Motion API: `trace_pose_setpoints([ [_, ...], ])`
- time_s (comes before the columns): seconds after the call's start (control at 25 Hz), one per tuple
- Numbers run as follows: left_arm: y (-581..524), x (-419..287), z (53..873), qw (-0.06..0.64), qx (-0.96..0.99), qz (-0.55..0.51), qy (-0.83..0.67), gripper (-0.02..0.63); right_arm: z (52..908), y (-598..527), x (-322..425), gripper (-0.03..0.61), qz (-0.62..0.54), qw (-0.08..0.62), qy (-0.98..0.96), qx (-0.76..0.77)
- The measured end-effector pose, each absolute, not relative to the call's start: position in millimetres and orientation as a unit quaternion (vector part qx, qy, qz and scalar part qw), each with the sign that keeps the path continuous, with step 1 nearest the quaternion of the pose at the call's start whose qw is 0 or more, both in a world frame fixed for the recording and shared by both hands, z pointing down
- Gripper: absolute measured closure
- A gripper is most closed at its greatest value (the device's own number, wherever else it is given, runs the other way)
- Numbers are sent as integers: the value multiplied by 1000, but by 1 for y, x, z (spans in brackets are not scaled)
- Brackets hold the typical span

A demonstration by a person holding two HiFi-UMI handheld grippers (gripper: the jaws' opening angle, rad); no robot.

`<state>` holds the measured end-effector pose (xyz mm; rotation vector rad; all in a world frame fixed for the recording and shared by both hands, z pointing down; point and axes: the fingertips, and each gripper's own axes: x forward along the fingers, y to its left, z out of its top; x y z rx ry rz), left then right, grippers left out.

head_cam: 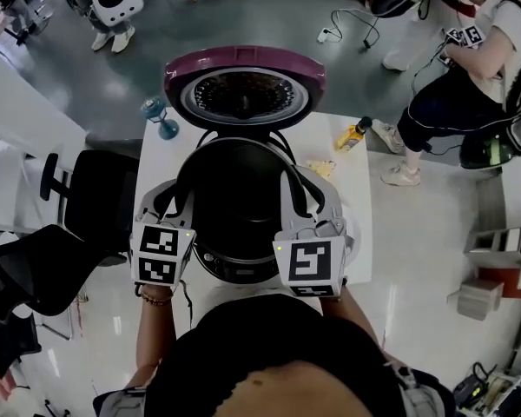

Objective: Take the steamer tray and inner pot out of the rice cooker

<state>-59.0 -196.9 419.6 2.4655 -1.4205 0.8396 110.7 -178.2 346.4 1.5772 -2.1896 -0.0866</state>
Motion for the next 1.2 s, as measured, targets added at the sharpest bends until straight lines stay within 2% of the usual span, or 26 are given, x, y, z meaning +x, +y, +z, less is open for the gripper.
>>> trace_pose_setpoints([
  [0.52,-175,-73,357,66,832,185,-519,565,280,-160,92,557,-158,184,-814,528],
  [0.72,-160,-87,339,62,818,166,-548,571,268,-152,81,558,-188,192,-827,493],
  [0.92,-134,-113,324,59,792,145,-589,578,255,-145,61,558,-98,50,-854,508],
  [1.2,-93,-168,309,40,751,139,-644,581,255,-125,6,558,-98,32,-885,453],
])
